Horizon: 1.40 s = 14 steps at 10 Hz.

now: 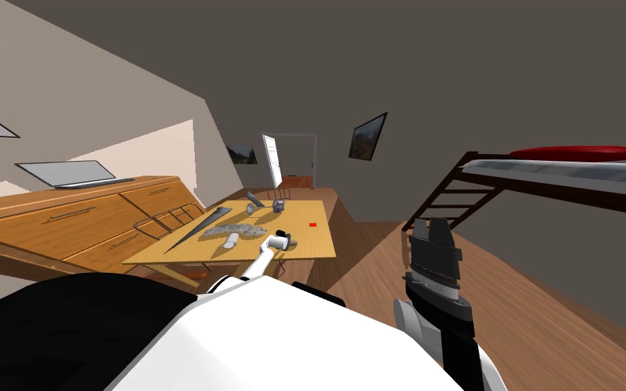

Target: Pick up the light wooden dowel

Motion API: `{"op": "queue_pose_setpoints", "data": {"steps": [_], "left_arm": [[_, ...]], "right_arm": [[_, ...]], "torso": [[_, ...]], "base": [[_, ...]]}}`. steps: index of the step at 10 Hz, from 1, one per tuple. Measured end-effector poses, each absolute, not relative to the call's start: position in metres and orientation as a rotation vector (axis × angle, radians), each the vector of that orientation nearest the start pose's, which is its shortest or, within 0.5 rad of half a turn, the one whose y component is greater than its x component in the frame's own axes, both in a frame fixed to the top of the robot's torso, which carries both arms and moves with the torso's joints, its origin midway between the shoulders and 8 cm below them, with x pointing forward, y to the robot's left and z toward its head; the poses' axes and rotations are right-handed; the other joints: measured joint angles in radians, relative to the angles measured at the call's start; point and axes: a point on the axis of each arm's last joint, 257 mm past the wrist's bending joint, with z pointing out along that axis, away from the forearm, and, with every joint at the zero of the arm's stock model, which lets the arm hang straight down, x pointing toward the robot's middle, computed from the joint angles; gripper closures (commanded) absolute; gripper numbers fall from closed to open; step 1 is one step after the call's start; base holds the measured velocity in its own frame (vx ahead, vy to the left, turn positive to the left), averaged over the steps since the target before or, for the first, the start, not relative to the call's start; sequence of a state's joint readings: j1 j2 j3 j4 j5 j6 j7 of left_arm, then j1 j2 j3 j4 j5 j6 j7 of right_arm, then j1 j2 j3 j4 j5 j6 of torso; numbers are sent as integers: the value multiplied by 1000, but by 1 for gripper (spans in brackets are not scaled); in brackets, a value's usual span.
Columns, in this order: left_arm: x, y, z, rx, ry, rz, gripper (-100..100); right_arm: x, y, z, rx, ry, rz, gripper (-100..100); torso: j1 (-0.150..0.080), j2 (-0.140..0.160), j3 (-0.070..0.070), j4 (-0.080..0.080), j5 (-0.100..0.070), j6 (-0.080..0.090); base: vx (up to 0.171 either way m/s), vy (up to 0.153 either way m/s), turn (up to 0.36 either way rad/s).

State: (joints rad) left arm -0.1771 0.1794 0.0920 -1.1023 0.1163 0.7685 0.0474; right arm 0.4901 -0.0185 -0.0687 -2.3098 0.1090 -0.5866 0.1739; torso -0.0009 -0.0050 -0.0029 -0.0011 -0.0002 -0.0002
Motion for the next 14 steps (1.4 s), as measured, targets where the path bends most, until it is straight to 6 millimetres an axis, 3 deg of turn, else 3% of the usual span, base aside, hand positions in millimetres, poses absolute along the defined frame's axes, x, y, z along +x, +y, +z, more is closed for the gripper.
{"op": "queue_pose_setpoints", "data": {"steps": [1, 2, 14], "left_arm": [[439, 324, -506, -2023, 1782, -439, 0], [440, 324, -506, -2023, 1782, -440, -100], [427, 269, -518, -1993, 1814, -442, -100]], "right_arm": [[322, -277, 55, 403, 634, 1033, 0], [322, -277, 55, 403, 634, 1033, 0], [322, -277, 55, 403, 635, 1033, 0]], "torso": [[0, 2, 1, 0, 0, 0], [0, 4, 2, 1, 0, 0], [2, 4, 2, 1, 0, 0]], "base": [[6, -1, 1], [26, 23, 32], [30, 39, 26]]}}
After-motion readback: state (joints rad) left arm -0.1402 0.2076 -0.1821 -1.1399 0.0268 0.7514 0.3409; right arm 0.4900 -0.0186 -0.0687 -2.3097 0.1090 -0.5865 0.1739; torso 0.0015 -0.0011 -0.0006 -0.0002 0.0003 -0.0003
